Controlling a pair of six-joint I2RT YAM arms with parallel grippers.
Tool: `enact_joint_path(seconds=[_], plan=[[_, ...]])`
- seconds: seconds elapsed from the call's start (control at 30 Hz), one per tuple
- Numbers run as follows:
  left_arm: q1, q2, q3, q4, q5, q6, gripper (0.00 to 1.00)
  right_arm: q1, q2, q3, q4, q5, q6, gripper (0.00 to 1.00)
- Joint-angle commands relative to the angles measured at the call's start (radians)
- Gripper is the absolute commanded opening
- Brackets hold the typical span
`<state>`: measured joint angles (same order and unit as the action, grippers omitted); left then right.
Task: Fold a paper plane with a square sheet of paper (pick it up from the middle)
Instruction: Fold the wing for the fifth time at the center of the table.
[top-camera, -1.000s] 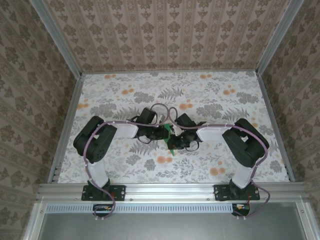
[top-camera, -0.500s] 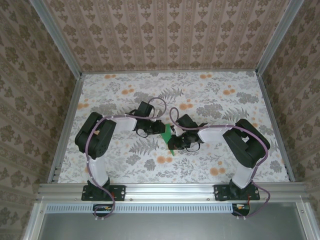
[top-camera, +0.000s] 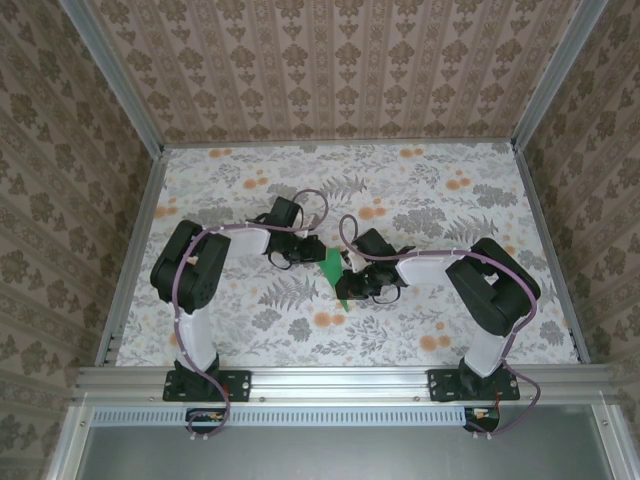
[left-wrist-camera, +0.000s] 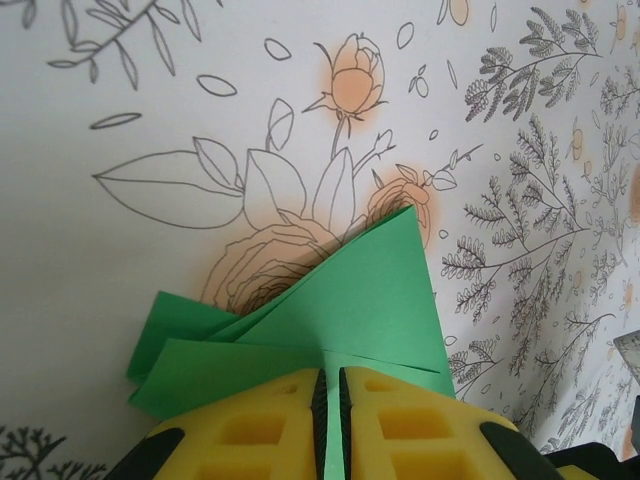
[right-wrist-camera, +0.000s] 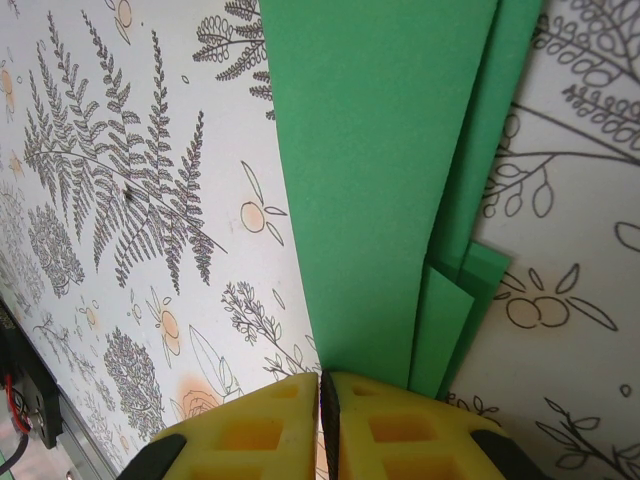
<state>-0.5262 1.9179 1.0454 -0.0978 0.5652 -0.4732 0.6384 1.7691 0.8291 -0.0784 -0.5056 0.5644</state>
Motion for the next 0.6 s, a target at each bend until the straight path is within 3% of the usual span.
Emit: enact_joint_path(seconds=[0.0, 0.57], plan=[[0.056, 0.038, 0.004, -0.013, -0.112, 0.047, 0.16, 0.001, 0.051, -0.063, -0.167, 0.051, 0.001, 0.14], [0.136, 0.055, 0.044, -0.062, -0.151, 0.057, 0.16, 0.001, 0.037, -0.040, -0.167, 0.044, 0.008, 0.14]])
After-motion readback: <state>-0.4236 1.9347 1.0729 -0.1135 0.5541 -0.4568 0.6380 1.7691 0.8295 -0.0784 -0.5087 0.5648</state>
